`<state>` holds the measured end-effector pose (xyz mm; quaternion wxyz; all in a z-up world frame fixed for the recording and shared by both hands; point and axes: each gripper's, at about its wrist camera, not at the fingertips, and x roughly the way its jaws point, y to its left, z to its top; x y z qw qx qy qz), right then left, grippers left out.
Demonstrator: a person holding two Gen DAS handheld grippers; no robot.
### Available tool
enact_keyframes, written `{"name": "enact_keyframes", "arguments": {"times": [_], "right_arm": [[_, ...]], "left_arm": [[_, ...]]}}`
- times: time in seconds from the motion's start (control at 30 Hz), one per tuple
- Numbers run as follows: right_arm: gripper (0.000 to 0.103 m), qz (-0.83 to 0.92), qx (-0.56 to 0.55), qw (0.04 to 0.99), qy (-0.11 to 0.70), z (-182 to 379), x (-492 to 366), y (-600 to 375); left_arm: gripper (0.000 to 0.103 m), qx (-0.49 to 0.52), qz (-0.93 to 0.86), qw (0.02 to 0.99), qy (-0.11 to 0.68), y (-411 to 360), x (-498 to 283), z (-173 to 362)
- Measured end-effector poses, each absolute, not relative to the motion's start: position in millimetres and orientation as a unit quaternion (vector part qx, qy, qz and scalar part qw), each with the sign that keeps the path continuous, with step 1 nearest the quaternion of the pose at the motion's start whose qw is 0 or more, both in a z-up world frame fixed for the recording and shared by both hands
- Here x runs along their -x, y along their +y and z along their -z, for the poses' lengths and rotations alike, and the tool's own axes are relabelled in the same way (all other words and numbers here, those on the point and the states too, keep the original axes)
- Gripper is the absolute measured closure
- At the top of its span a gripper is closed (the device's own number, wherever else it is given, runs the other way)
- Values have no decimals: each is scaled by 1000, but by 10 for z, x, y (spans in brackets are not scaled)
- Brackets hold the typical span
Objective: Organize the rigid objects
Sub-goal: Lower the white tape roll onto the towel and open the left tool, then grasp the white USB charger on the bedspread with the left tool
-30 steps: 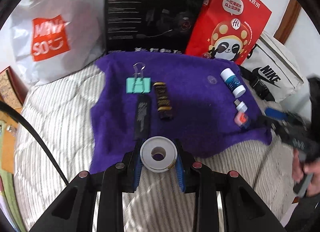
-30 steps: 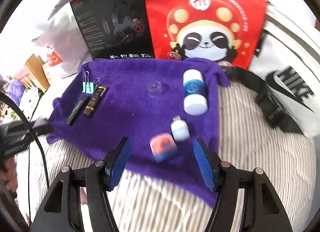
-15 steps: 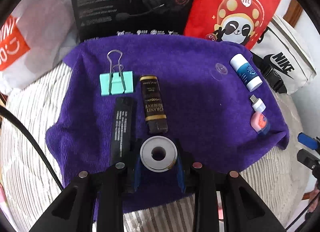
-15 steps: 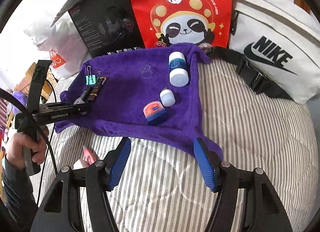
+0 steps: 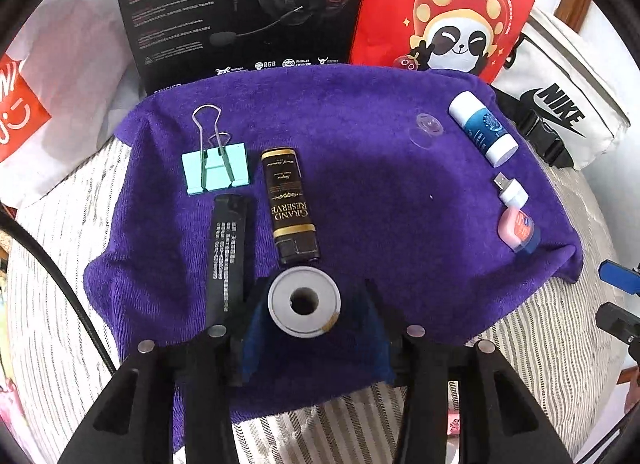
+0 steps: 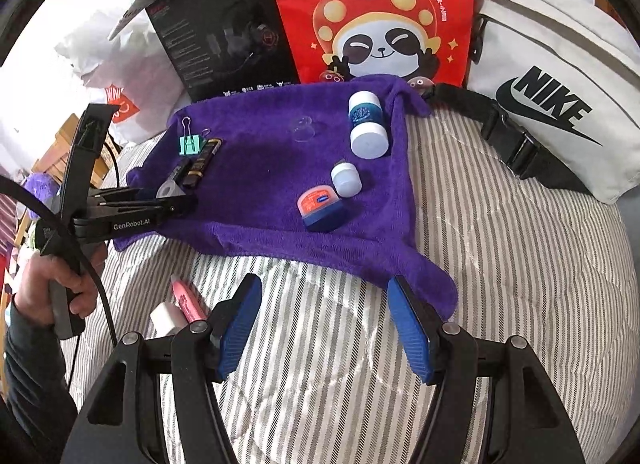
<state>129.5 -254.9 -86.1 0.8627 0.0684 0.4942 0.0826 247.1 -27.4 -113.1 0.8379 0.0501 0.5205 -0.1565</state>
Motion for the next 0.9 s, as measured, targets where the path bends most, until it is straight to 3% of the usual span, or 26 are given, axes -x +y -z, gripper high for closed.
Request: {"name": "enact_keyframes", "arguments": {"times": [0.5,0.9], "right_arm": [[38,-80,-88,868,483,783,-1064,-2710],[38,-46,-77,876,473,697,-800,-2954]], "left_arm": [[59,-42,151,851,501,-126,-2000,725],[44,-60,244,830,499,-441,-1313,931]]}}
